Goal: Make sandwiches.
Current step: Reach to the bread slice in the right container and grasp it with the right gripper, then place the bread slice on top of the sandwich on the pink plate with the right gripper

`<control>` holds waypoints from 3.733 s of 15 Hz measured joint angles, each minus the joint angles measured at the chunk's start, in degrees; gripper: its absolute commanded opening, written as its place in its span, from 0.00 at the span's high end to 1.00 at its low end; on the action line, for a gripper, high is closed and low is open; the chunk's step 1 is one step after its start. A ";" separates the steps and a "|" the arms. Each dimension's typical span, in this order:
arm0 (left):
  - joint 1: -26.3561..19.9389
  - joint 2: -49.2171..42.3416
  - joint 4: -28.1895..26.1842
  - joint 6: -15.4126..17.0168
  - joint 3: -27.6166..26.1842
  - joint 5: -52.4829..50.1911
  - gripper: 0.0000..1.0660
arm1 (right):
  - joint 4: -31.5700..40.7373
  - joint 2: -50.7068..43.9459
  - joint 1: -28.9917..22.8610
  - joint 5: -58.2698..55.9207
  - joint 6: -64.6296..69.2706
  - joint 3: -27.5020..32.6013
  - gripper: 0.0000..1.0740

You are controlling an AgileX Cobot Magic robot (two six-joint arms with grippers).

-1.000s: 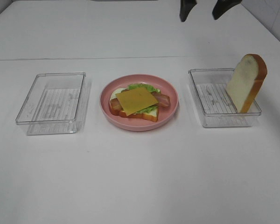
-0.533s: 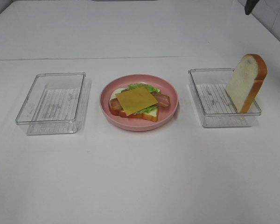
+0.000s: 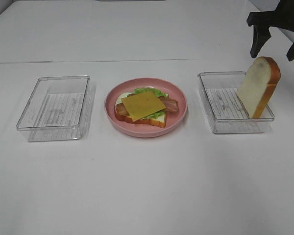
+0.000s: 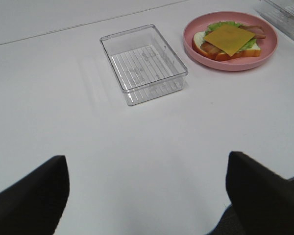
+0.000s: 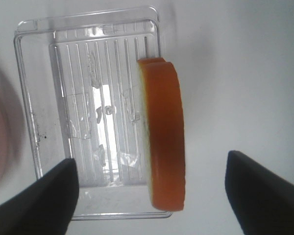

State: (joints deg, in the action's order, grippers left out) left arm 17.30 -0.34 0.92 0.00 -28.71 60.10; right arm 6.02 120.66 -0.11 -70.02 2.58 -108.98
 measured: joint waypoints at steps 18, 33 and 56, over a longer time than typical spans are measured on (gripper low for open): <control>0.00 0.00 0.00 0.00 0.00 0.00 0.22 | 7.79 -2.58 0.00 0.11 -2.58 -1.03 1.00; 0.00 0.00 0.00 0.00 0.00 0.00 0.22 | 36.73 -3.15 -18.68 18.22 -5.67 11.40 1.00; 0.00 0.00 0.00 0.00 0.00 0.00 0.22 | 25.95 3.55 -18.62 18.16 -3.27 11.69 0.24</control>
State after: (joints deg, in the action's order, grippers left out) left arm 17.30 -0.34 0.92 0.00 -28.71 60.10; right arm 31.97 124.22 -18.74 -51.85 -0.69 -97.29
